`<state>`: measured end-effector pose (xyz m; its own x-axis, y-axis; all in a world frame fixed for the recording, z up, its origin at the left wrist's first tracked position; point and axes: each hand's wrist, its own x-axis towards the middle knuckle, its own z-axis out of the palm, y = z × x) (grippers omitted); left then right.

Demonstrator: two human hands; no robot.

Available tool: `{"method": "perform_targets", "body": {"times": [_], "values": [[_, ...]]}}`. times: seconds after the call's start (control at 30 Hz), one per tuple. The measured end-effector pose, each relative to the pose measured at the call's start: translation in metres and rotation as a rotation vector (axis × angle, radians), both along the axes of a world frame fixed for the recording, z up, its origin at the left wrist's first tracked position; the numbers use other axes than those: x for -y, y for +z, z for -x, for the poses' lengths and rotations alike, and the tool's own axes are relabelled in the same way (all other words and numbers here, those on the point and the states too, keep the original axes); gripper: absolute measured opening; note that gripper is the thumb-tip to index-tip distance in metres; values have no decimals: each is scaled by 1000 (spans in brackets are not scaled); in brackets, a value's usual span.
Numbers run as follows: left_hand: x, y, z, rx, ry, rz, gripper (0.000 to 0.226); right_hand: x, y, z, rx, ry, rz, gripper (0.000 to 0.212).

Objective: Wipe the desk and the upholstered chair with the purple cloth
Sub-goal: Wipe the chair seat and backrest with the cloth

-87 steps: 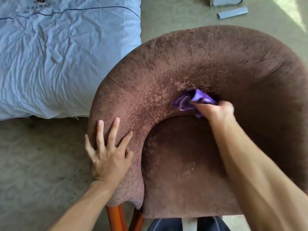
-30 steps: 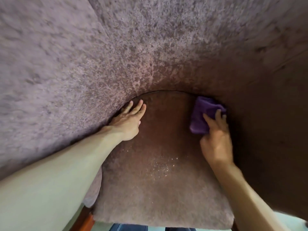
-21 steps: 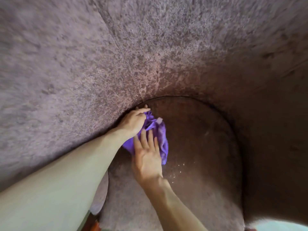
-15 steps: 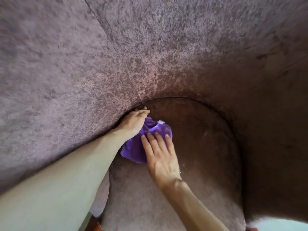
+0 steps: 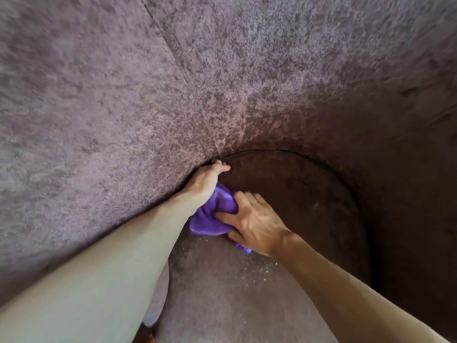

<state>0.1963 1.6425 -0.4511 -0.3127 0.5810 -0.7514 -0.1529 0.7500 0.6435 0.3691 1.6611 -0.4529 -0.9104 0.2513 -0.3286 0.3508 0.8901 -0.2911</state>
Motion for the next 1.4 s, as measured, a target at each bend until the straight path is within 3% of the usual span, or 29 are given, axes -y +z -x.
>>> {"method": "perform_targets", "body": {"times": [0.1, 0.27, 0.37, 0.43, 0.57, 0.7, 0.77, 0.87, 0.97, 1.03, 1.1, 1.23, 1.27, 1.4], "values": [[2, -3, 2, -69, -44, -4, 37, -8, 5, -27, 29, -222, -24, 59], [4, -18, 1, -169, -168, 51, 36, -56, 0, -115, 144, -988, -232, 57], [7, -23, 1, -227, -260, 76, 40, -29, -7, -98, 114, -1260, -131, 57], [9, -24, -1, -298, -460, 62, 44, 18, -10, -67, 75, -1195, 15, 56], [24, -18, -10, -541, -647, -3, 51, 114, 6, -37, 160, -653, 285, 62], [72, -10, -32, -744, -561, -58, 52, 83, 9, -80, 245, -508, 125, 68], [96, -9, -40, -789, -537, -39, 53, 40, 9, -123, 340, -626, -6, 66], [106, -11, -42, -790, -504, -33, 51, 12, 10, -158, 288, -1027, -150, 57], [97, -13, -46, -776, -469, 17, 49, 75, 6, -120, 245, -1260, 2, 50], [92, -11, -49, -770, -457, 53, 48, 144, 5, -78, 214, -1192, 193, 47], [91, -8, -47, -767, -468, 55, 48, 198, 8, -48, 237, -957, 303, 45], [99, -1, -33, -737, -549, 52, 48, 178, 10, -77, 330, -705, 298, 43], [103, 0, -32, -732, -553, 61, 48, 162, 12, -98, 362, -740, 232, 49], [123, 3, -42, -737, -518, 93, 50, 87, 20, -177, 277, -1232, -24, 52]]}}
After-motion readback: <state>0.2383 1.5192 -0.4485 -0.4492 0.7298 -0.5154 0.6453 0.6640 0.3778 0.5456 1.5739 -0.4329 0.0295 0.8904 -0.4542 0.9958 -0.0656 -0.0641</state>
